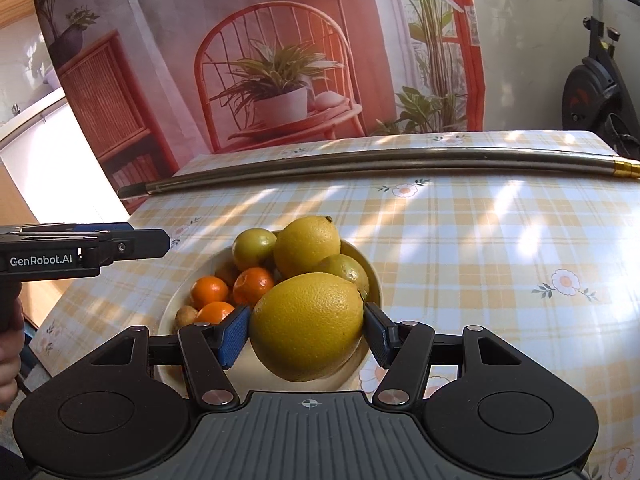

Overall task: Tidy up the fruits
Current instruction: 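Lower the lemon onto the plate and open the right gripper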

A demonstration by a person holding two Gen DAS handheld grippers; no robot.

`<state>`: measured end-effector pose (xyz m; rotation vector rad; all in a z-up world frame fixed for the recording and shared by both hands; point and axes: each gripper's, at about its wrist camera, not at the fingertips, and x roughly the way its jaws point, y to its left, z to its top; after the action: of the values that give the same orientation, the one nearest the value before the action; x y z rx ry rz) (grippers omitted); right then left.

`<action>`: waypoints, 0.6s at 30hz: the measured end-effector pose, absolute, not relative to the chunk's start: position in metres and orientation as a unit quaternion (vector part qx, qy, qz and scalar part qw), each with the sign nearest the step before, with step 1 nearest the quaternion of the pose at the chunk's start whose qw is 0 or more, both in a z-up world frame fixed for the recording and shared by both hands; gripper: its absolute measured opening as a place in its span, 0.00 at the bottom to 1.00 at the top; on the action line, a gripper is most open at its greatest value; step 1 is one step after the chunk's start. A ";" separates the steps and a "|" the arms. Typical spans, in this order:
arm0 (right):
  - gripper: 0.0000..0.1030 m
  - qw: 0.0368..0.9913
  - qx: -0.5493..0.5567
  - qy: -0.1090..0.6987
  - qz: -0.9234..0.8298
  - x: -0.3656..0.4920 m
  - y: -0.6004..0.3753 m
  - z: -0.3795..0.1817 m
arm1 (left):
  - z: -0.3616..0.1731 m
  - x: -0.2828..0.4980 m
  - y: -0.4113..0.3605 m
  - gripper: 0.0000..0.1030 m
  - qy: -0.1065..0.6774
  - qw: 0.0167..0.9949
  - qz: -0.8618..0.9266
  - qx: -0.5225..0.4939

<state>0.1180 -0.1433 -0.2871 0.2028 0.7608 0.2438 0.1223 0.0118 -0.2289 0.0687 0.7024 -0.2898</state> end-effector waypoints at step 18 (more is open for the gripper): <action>0.55 0.894 0.064 0.422 0.133 0.132 -0.099 -0.302 | -0.249 0.123 0.047 0.65 0.371 0.918 -0.138 -0.020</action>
<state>0.1321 -0.0986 -0.3021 0.1337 0.8755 0.2754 0.1234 0.0469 -0.2493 -0.0401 0.7638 -0.2847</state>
